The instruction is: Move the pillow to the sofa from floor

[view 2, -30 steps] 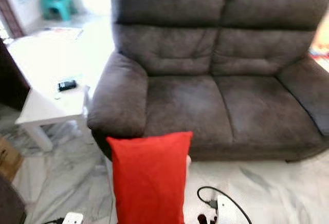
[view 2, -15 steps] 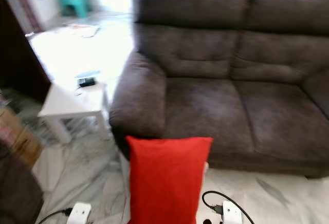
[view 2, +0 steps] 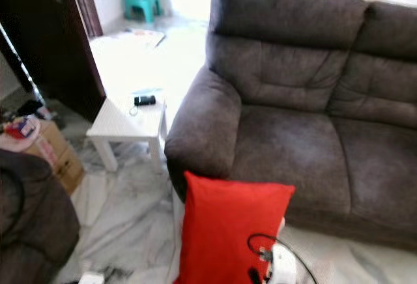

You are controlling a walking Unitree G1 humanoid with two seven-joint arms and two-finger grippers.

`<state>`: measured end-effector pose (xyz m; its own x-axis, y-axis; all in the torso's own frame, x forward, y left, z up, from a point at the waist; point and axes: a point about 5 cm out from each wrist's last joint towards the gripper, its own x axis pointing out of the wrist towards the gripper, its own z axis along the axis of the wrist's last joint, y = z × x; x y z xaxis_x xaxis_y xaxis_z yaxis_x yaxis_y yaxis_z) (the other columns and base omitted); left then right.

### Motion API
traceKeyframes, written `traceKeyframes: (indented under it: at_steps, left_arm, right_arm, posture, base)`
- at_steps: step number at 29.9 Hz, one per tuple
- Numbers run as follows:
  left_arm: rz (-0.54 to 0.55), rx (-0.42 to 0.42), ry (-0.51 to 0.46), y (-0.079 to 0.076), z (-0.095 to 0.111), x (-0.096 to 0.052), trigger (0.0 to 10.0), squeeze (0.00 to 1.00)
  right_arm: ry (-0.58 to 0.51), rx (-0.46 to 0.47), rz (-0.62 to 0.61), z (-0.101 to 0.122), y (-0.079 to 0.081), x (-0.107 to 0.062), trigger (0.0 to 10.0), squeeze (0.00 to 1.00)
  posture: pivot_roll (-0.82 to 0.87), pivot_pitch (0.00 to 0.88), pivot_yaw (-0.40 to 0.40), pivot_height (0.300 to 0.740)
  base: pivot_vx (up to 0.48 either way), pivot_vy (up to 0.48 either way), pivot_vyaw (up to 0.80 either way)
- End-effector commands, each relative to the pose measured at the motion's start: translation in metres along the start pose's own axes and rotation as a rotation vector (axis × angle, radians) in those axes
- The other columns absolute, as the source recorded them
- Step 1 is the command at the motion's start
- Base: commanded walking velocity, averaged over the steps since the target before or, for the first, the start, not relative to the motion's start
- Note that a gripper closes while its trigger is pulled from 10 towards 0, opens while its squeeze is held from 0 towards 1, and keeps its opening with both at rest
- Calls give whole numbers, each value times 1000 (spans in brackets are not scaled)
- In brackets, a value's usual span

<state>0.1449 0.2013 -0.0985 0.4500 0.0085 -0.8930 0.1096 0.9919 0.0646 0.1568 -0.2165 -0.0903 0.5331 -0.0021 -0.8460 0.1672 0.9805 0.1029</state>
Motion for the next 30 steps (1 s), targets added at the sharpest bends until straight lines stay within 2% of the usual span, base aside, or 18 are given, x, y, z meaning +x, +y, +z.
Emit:
traceKeyframes:
  at_steps: [1,15,30]
  left_arm:
    - [8,11,-5,4,1,0,10000,0]
    - [5,18,-9,4,2,0,10000,0]
    - [12,28,-8,5,2,0,10000,0]
  right_arm:
    - [0,20,11,1,6,1,10000,0]
    - [-1,8,10,1,6,2,10000,0]
    - [-8,4,15,2,6,1,10000,0]
  posture:
    - [-53,0,-12,740]
    - [-53,0,-11,740]
    - [-53,0,-12,740]
  base:
    - [0,0,-781]
    - [0,0,-739]
    - [0,0,0]
